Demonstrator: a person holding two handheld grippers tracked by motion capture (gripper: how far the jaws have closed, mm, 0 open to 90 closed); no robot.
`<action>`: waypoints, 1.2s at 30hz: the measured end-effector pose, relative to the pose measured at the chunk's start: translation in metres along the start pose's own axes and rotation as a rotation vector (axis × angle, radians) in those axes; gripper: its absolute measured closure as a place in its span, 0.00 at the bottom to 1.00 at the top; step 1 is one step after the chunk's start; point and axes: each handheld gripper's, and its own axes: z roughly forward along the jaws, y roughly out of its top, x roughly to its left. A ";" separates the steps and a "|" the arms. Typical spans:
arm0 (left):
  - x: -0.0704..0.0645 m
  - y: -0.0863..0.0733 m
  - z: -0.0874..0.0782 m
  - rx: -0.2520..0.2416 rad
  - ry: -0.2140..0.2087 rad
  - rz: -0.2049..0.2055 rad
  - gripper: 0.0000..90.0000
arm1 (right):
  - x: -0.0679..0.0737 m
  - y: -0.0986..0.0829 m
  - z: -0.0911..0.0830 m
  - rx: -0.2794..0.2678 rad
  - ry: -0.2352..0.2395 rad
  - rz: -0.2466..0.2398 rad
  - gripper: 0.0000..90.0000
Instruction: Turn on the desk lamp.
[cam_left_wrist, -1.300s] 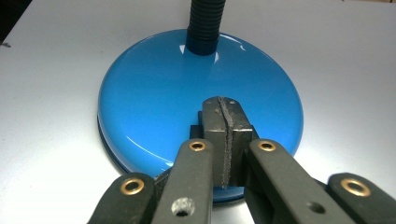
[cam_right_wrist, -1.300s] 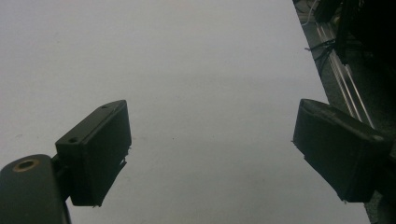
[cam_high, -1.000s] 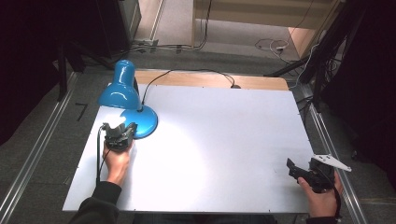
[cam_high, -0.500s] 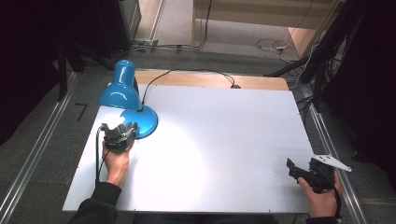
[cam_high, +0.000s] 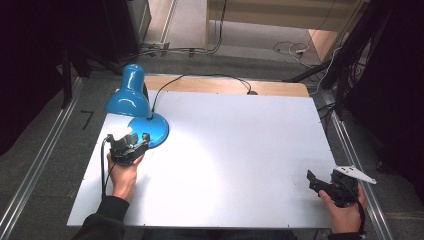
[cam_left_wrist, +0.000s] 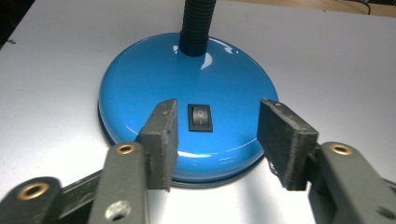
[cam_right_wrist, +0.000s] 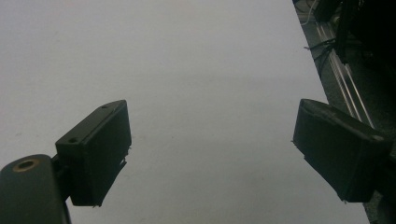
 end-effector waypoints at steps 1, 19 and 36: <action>-0.001 0.000 -0.001 0.001 -0.002 0.005 0.50 | 0.000 0.000 0.000 0.001 0.000 0.001 0.11; -0.013 -0.002 -0.027 -0.025 -0.037 0.043 0.32 | -0.001 -0.001 -0.002 0.004 -0.001 0.010 0.11; -0.015 -0.007 -0.040 -0.026 -0.054 0.048 0.31 | -0.001 -0.001 -0.002 0.004 0.001 0.010 0.11</action>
